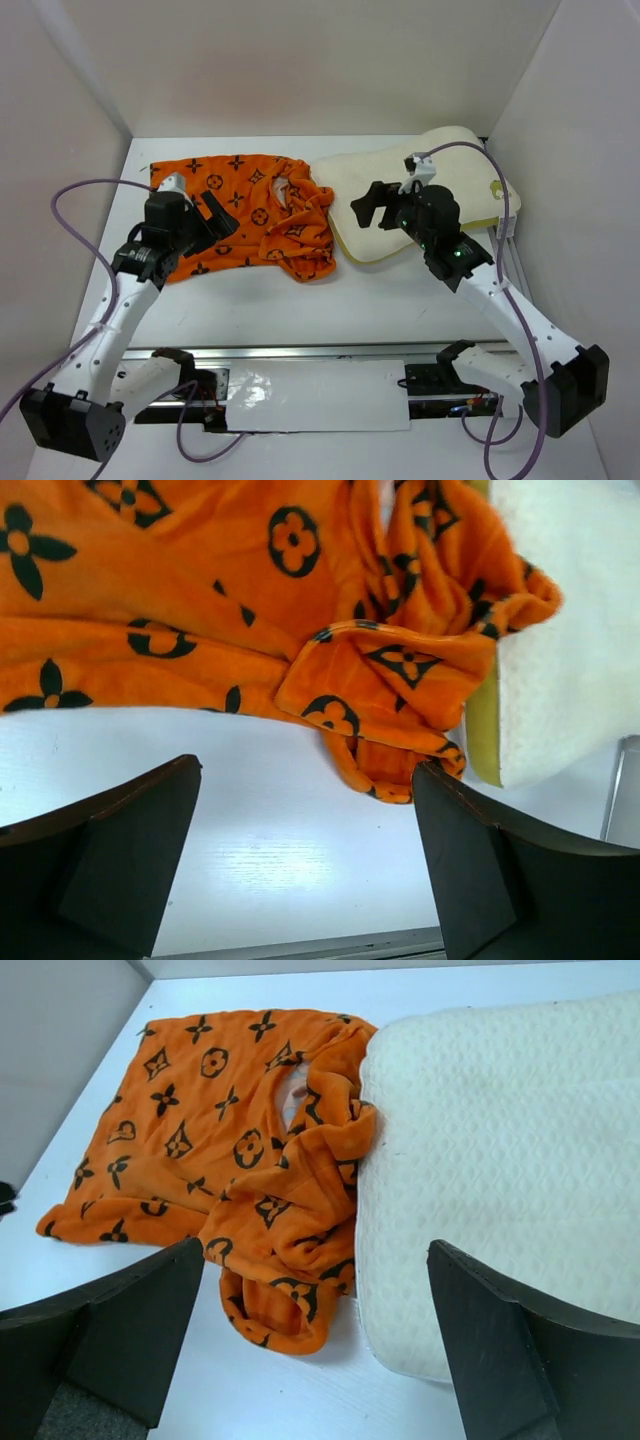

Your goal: Put the pillow into the pillowcase

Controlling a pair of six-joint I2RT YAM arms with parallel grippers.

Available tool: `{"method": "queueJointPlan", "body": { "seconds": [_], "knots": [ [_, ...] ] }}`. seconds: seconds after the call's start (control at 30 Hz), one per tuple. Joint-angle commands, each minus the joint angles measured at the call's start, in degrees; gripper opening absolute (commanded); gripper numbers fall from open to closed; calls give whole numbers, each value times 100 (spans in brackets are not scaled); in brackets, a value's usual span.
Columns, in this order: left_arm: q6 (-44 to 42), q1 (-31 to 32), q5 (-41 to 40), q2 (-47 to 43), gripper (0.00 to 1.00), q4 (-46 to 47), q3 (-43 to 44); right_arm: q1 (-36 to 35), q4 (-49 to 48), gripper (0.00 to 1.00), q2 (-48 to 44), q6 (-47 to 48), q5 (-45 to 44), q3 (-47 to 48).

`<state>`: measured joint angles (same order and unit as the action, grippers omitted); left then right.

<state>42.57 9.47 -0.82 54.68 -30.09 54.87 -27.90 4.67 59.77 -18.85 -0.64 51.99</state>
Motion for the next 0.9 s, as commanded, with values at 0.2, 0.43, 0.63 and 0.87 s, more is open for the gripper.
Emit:
{"method": "queueJointPlan", "body": {
  "seconds": [0.2, 0.43, 0.63, 0.87],
  "knots": [
    [613, -480, -307, 1070, 97, -349, 15, -345, -327, 100, 903, 347, 1304, 46],
    [560, -1518, 258, 1721, 87, 63, -398, -1657, -133, 100, 3073, 646, 460, 1479],
    [402, -2081, 240, 2169, 87, 151, -275, -2051, -1, 95, 4990, 452, 848, 2981],
    [340, -2617, 671, 2679, 77, 600, -636, -2632, 842, 87, 6230, 321, -1251, 4328]
  ]
}}
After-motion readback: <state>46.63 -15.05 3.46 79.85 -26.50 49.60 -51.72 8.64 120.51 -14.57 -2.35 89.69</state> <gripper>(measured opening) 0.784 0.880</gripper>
